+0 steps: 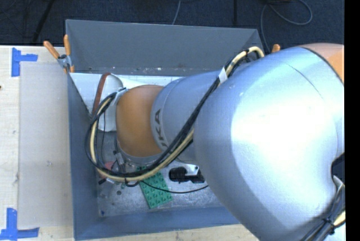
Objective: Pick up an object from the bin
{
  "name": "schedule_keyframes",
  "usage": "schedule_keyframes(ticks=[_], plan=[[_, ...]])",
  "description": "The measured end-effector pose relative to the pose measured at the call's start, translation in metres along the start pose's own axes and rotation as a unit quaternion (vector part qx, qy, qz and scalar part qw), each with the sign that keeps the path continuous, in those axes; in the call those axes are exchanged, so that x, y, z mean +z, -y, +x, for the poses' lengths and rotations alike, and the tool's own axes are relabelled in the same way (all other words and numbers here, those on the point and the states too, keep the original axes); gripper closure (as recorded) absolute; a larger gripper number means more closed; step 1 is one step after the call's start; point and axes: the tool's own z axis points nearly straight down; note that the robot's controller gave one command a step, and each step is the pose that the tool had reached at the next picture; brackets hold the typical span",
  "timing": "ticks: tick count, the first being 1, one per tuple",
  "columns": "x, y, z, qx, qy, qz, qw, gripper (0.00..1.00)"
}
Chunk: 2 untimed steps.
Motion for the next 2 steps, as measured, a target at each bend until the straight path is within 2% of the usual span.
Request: schedule_keyframes(ticks=[1,2], plan=[[0.0009,0.0005,0.0001,0.001,-0.0010,0.001,1.0000,0.00],[0.0005,0.0006,-0.0004,0.001,-0.0008,0.001,1.0000,1.00]])
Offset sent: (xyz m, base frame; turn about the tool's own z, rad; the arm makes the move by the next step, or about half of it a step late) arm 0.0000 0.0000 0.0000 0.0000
